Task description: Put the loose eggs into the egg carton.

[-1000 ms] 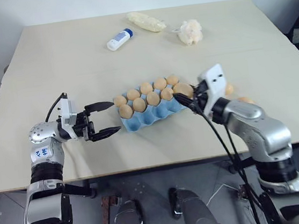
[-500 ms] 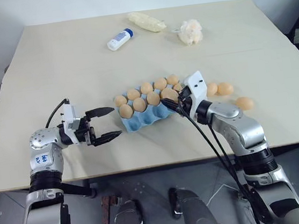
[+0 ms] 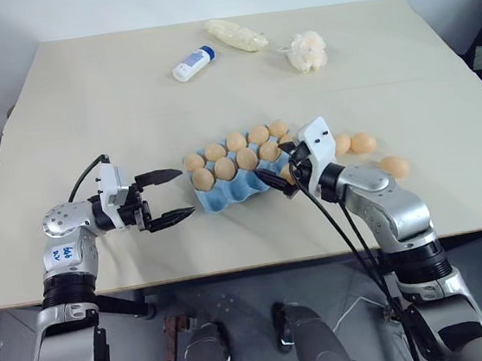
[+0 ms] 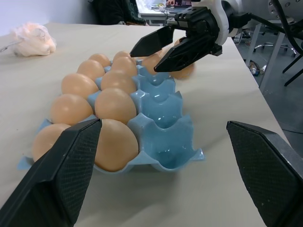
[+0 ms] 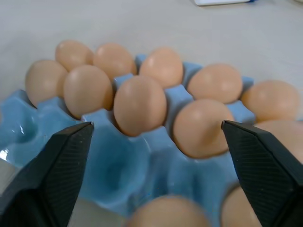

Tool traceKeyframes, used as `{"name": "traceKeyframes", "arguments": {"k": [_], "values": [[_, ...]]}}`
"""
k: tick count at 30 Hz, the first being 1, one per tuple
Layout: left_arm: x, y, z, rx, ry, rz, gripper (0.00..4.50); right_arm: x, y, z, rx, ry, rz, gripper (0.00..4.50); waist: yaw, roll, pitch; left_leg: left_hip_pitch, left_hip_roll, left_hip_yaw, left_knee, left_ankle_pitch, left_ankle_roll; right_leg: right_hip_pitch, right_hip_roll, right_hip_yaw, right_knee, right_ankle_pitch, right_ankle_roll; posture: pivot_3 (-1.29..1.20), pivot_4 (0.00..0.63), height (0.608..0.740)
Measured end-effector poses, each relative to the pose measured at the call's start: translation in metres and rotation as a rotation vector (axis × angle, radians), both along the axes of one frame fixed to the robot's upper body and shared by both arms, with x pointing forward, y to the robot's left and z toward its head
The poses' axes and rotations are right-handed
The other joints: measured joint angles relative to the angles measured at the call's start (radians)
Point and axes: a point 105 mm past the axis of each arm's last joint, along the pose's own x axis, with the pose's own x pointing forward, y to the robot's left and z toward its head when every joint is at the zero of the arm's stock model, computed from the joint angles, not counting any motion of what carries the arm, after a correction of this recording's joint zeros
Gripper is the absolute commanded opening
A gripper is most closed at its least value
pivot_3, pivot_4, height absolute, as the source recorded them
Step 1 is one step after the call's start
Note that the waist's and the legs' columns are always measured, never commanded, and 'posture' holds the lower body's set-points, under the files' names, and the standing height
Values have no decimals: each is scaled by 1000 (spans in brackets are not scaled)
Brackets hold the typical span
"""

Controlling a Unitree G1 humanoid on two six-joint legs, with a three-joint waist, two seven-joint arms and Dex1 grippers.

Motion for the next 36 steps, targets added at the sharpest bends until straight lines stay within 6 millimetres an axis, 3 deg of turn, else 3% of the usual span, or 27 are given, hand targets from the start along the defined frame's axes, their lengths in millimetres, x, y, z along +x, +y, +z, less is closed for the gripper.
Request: {"name": "traceKeyframes", "arguments": {"k": [8,12,20,26,36], "values": [[3,-3,6,-5,-22,-8,4500,-3,-16,4,3,-26,-54,4468,2,0,0,0,0,0,-1,0,0,0,0,0,0,0,0,0,150,740],[3,-3,6,-8,-24,-4,4500,-25,-40,-10,-12,0,-108,4468,6,0,0,-1,-1,-1,-2,0,0,0,-1,0,-2,-1,1,0,150,740],[2,-3,4,-10,-18,-5,4500,-50,-54,-1,-35,50,-110,4468,1,0,0,0,-1,-1,-2,0,0,0,1,-1,-3,-1,0,0,150,740],[1,-3,4,-12,-13,-11,4500,-63,-53,-19,-26,161,-154,4468,3,0,0,0,-1,-1,-4,-1,-1,0,1,-1,-4,-2,0,0,150,740],[1,-2,2,-15,-4,-4,4500,-50,-32,-39,-52,232,-154,4468,2,0,0,0,-1,-1,-4,0,-1,0,1,-1,-4,-2,0,0,150,740]]}}
